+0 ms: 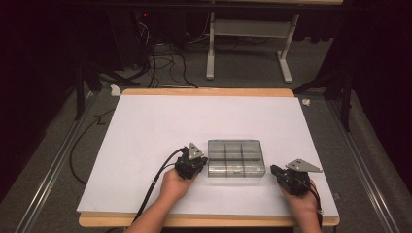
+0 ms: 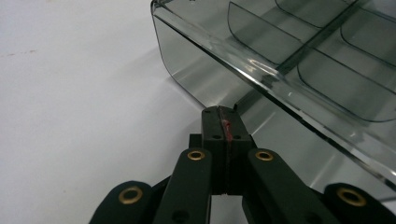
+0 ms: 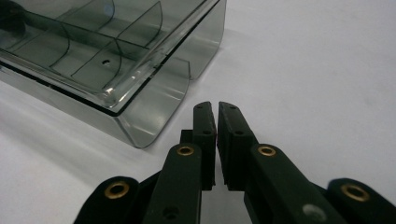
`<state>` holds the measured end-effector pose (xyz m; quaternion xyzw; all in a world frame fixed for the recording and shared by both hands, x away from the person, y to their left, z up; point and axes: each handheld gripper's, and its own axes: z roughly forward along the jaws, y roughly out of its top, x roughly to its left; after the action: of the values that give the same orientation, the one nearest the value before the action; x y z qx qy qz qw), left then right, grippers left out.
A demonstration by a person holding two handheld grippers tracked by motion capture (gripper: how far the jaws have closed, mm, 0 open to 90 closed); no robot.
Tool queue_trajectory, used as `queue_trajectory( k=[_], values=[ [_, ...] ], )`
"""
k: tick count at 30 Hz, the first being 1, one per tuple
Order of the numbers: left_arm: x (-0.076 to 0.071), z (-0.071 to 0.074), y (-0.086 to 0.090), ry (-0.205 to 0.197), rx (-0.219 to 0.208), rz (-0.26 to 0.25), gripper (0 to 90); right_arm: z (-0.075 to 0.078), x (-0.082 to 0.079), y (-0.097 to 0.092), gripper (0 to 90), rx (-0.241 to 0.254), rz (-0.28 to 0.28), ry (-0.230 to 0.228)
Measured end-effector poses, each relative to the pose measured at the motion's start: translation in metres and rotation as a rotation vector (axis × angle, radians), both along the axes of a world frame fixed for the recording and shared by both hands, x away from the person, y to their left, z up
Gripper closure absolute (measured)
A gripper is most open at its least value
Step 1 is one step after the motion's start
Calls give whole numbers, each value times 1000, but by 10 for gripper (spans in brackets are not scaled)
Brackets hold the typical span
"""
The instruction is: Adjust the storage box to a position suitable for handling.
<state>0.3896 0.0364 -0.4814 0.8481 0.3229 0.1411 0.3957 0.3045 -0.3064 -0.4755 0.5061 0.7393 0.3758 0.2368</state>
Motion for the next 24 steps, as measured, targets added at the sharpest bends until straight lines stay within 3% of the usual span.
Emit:
queue_trajectory(
  k=[5, 8, 15, 21, 24],
  values=[
    [1, 0, 0, 1, 4, 2, 893, 1, -3, 1, 878, 6, 7, 0],
    [-5, 2, 11, -9, 13, -1, 858, 1, -6, 1, 891, 11, 12, 3],
    [-27, 2, 50, -18, -84, 24, 778, 7, -20, 6, 900, 5, 57, -10],
    [-33, 4, 51, -17, -120, -11, 771, 11, -24, 14, 900, 3, 75, -24],
    [-36, 1, 47, -24, -112, -28, 772, 11, -24, 16, 900, 0, 83, -28]
  ],
)
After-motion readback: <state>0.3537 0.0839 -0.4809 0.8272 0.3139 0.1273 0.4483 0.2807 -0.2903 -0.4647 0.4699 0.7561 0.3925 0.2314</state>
